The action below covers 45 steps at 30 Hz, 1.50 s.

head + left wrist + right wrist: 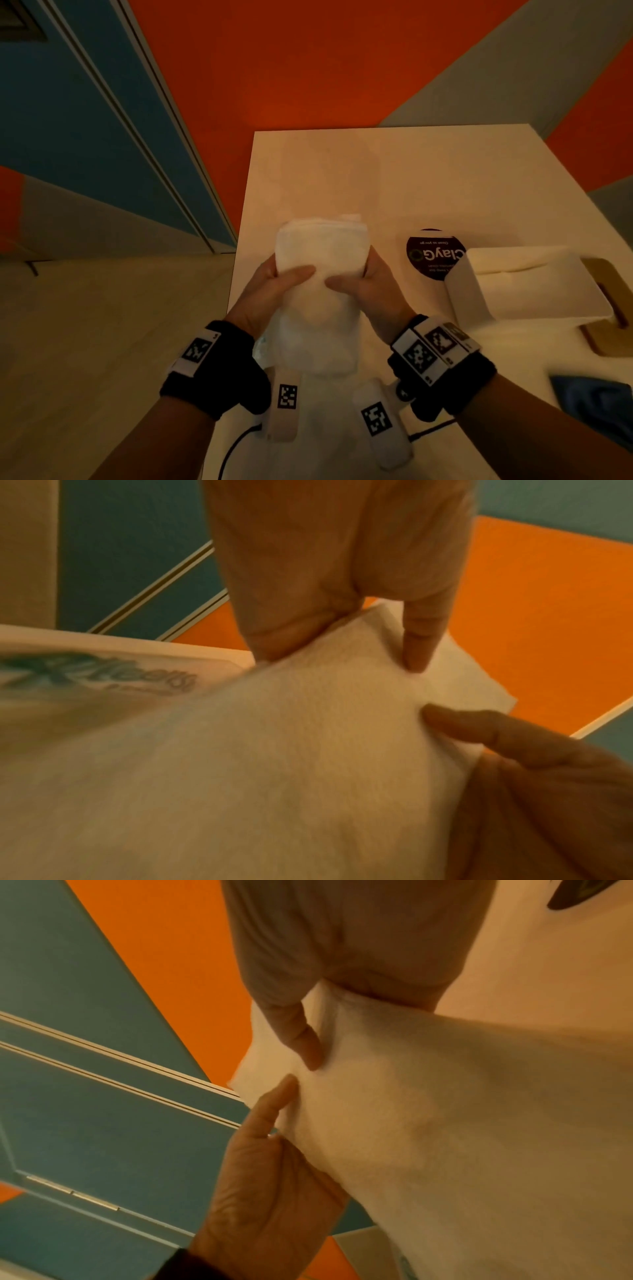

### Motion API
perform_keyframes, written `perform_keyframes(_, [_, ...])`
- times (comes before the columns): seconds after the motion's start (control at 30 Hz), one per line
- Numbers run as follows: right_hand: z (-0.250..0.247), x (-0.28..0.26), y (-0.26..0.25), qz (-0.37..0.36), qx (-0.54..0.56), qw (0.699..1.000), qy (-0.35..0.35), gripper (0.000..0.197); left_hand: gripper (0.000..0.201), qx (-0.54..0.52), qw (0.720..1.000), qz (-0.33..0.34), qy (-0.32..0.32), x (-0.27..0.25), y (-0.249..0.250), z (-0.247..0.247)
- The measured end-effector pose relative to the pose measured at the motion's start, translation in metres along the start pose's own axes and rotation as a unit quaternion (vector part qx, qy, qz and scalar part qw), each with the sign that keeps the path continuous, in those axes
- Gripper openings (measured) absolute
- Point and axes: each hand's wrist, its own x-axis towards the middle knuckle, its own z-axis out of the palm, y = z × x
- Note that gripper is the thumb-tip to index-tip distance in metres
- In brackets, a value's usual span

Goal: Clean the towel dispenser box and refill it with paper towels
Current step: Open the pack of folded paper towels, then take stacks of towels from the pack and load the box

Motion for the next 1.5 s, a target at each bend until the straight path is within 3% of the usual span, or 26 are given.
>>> perform_keyframes(0.07, [-0.002,-0.002,-0.003,0.028,0.017,0.999,-0.017,0.055,0.021,-0.032,0.999,0.007,0.037,-0.003,0.006,0.004])
perform_keyframes(0.23, [-0.024,-0.019,0.001,0.107,0.099,0.981,-0.127,0.051,0.031,-0.254,0.963,0.049,0.074,-0.008,0.032,0.004])
perform_keyframes(0.33, [-0.027,-0.028,0.011,0.109,0.236,0.957,-0.125,0.078,0.038,-0.312,0.945,0.029,0.089,-0.007,0.025,0.013])
perform_keyframes(0.4, [-0.025,-0.029,0.012,0.093,0.265,0.957,-0.073,0.082,0.048,-0.291,0.951,0.028,0.101,-0.01,0.012,0.024])
perform_keyframes(0.53, [-0.034,-0.034,0.008,0.068,0.197,0.977,0.035,0.039,0.06,-0.267,0.961,0.025,0.072,-0.016,-0.005,0.02])
perform_keyframes(0.6, [-0.049,-0.041,0.007,0.065,0.175,0.982,0.027,0.039,0.07,-0.232,0.971,0.029,0.052,-0.016,0.0,0.0])
perform_keyframes(0.7, [-0.065,-0.05,0.004,0.079,0.162,0.984,-0.007,0.04,0.087,-0.114,0.993,-0.022,-0.012,-0.018,0.015,-0.023])
perform_keyframes(0.77, [-0.066,-0.052,0.004,0.092,0.15,0.984,-0.031,0.037,0.055,-0.038,0.996,-0.057,-0.058,-0.022,0.02,-0.025])
perform_keyframes(0.87, [-0.061,-0.053,0.002,0.104,0.139,0.984,-0.045,0.029,0.016,0.025,0.995,-0.09,-0.032,-0.026,0.021,-0.019])
perform_keyframes(1.07, [-0.069,-0.058,-0.004,0.114,0.103,0.988,-0.033,0.028,0.037,0.037,0.992,-0.107,-0.049,-0.037,0.02,-0.024])
perform_keyframes(1.2, [-0.074,-0.066,-0.003,0.108,0.036,0.993,-0.015,0.037,0.047,0.064,0.989,-0.126,-0.047,-0.042,0.012,-0.015])
perform_keyframes(1.3, [-0.081,-0.074,-0.004,0.052,-0.091,0.995,0.003,0.046,0.045,0.082,0.99,-0.107,-0.028,-0.043,0.0,0.002])
perform_keyframes(1.4, [-0.1,-0.084,-0.01,-0.05,-0.286,0.956,0.045,0.048,0.044,0.117,0.993,-0.028,-0.002,-0.043,-0.012,0.03])
perform_keyframes(1.5, [-0.132,-0.092,-0.017,-0.108,-0.372,0.914,0.122,0.042,0.039,0.184,0.981,0.052,0.021,-0.042,-0.019,0.068])
